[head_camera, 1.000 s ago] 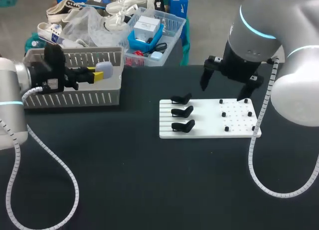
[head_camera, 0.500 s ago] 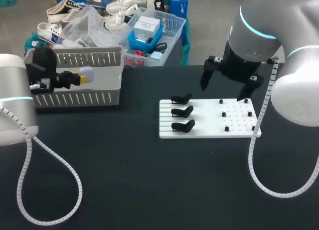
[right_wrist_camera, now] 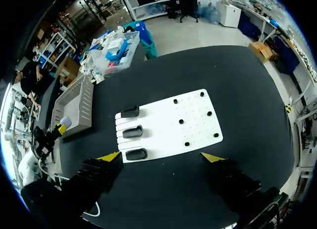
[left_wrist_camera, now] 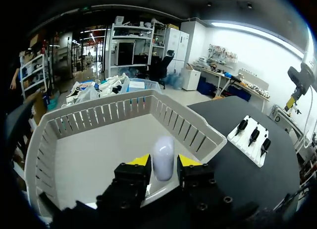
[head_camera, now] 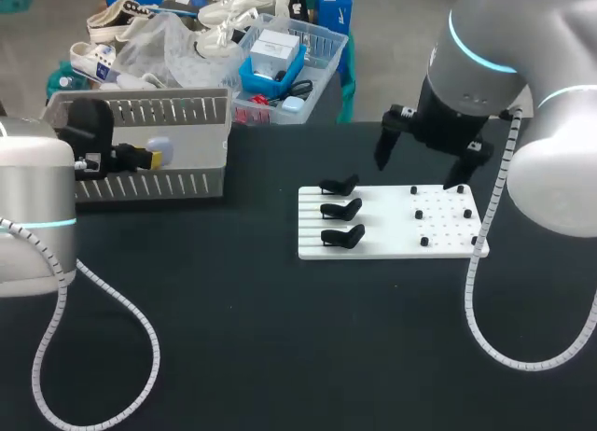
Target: Pick up each earbud case from the left stands, insert the matching earbuds, close the lid, and place the case in the box.
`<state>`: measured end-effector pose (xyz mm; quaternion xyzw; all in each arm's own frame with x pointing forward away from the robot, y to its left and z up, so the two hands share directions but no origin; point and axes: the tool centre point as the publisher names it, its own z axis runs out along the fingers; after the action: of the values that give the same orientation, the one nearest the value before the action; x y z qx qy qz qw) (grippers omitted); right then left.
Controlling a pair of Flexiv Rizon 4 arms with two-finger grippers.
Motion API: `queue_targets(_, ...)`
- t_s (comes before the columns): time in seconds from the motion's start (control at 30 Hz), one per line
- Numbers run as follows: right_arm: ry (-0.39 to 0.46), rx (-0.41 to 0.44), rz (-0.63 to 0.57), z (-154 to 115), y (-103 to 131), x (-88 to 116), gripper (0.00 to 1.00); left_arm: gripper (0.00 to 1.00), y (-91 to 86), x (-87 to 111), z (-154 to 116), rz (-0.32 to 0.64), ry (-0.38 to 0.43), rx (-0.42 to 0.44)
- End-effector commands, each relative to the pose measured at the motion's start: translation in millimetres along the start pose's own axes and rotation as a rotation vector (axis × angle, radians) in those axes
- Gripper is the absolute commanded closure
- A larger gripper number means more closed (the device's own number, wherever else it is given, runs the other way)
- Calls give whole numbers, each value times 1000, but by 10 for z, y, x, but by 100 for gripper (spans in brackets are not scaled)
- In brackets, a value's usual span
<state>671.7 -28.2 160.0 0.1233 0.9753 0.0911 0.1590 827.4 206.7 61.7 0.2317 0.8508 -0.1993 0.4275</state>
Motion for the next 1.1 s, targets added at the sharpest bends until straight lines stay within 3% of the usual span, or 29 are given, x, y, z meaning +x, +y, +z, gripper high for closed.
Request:
queue_targets(0.03,-8,-1,3,-4,-12,23,0,0,28,-35,8,3,36,0)
queue_targets(0.23,-8,-1,3,-4,-12,23,0,0,-9,-125,-95,29,-9,-18)
queue_targets(0.37,-8,-1,3,-4,-12,23,0,0,-153,-269,-184,88,-52,-4)
queue_targets(0.63,-8,-1,3,-4,-12,23,0,0,-659,-462,-280,184,-133,88)
queue_targets(0.97,-8,-1,3,-4,-12,23,0,0,-1506,-528,-264,297,-161,255)
queue_targets(1.1,-8,-1,3,-4,-12,23,0,0,-1703,-568,-253,314,-177,291)
